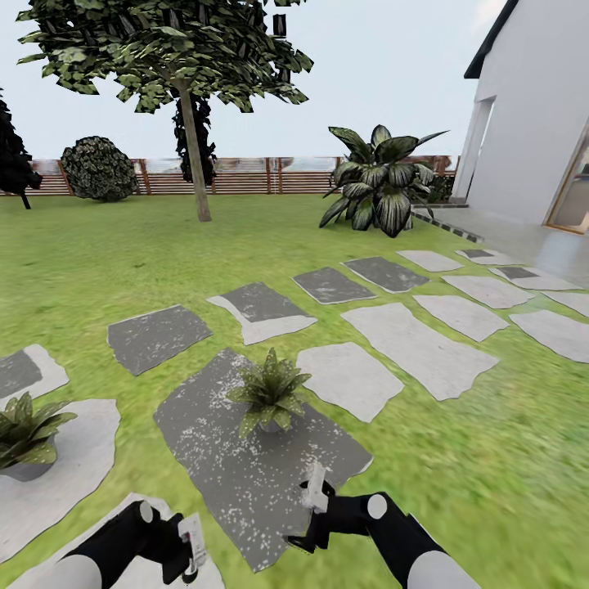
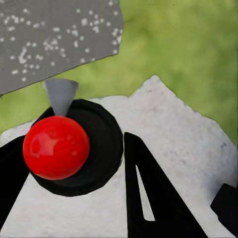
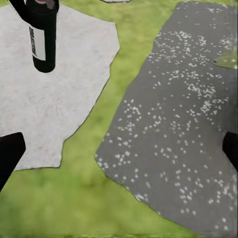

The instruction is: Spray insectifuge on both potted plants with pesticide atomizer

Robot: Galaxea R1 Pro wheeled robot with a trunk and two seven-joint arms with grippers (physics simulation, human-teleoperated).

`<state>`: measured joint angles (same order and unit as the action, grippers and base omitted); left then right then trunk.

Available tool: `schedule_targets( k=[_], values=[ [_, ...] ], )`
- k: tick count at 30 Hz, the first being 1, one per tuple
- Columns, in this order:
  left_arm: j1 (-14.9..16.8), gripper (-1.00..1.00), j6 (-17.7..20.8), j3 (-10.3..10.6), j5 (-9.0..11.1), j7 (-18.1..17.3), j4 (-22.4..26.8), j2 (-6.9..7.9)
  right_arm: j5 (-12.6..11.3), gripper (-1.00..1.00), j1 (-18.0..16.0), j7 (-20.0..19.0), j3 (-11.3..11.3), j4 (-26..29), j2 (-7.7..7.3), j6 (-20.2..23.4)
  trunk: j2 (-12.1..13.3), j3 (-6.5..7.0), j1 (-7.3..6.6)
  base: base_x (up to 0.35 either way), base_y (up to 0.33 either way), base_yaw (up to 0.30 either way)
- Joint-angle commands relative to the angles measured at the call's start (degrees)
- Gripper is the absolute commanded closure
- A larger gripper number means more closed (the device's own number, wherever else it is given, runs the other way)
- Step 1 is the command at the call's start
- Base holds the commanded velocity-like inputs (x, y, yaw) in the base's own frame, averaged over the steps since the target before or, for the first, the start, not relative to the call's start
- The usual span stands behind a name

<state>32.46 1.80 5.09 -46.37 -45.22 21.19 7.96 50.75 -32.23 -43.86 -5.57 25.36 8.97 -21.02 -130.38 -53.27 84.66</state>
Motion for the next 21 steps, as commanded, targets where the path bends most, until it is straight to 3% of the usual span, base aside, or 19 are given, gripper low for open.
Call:
schedule_targets(
  k=[1, 2, 3, 5, 8, 10, 13, 14, 17, 20, 21],
  values=[
    [-0.01, 1.00, -0.73, -1.03, 1.42, 1.06, -0.37, 0.07, 0.43, -1.00, -0.01, 1.19, -0.57, 0.00, -0.74, -0.35, -0.02, -0.06, -0.01, 0.000, 0.000, 0.000],
    [-0.01, 1.00, -1.15, -2.02, 2.83, 2.18, -0.91, 0.03, 0.39, -1.00, 0.07, 2.94, -0.85, -0.10, -1.53, -0.38, -0.02, -0.06, -0.01, 0.000, 0.000, 0.000],
    [-0.02, 1.00, -1.54, -3.40, 5.93, 4.51, -2.32, 0.01, 0.26, -1.00, 0.21, 6.74, -2.07, -0.51, -3.16, -0.40, -0.02, -0.06, -0.01, 0.000, 0.000, 0.000],
    [-0.04, 1.00, -2.36, -4.45, 10.81, 8.09, -4.70, 0.03, -0.70, -1.00, 0.44, 11.37, -5.94, -1.86, -5.04, -0.47, -0.02, -0.06, -0.01, 0.000, 0.000, 0.000],
    [-2.36, 1.00, -11.68, -5.08, 22.97, 17.03, -8.41, 0.04, -4.86, -1.00, 2.05, 19.64, -20.16, -7.45, -8.64, -0.87, -0.02, -0.06, -0.01, 0.000, 0.000, 0.000],
    [-5.58, 1.00, -15.96, -5.15, 30.86, 23.53, -8.95, 0.07, -6.01, -1.00, 4.48, 25.51, -24.10, -9.16, -10.27, -1.95, -0.02, -0.06, -0.01, 0.000, 0.000, 0.000],
    [-9.89, 1.00, -21.99, -5.18, 41.38, 32.63, -9.19, 0.10, -8.78, -1.00, 10.38, 37.92, -25.28, -10.15, -10.79, -9.31, -0.02, -0.06, -0.01, 0.000, 0.000, 0.000],
    [-10.58, 1.00, -23.33, -5.18, 43.46, 34.28, -9.21, 0.00, -9.11, -1.00, 11.27, 40.25, -25.34, -10.68, -10.83, -11.52, -0.02, -0.06, -0.01, 0.000, 0.000, 0.000],
    [-12.05, 1.00, -25.75, -5.24, 52.13, 40.08, -11.03, -0.25, -9.61, -1.00, 13.46, 50.09, -25.44, -15.64, -10.87, -18.81, -0.02, -0.06, -0.01, 0.000, 0.000, 0.000],
    [-12.45, 1.00, -26.20, -5.22, 58.71, 41.67, -13.47, 0.01, -9.34, -1.00, 14.46, 52.95, -25.42, -19.07, -10.53, -23.97, -0.02, -0.06, -0.01, 0.000, 0.000, 0.000],
    [-12.50, 1.00, -26.25, -5.21, 59.62, 41.81, -13.75, 0.05, -9.36, -1.00, 14.56, 53.22, -25.40, -19.47, -10.47, -24.61, -0.02, -0.06, -0.01, 0.000, 0.000, 0.000]
  ],
)
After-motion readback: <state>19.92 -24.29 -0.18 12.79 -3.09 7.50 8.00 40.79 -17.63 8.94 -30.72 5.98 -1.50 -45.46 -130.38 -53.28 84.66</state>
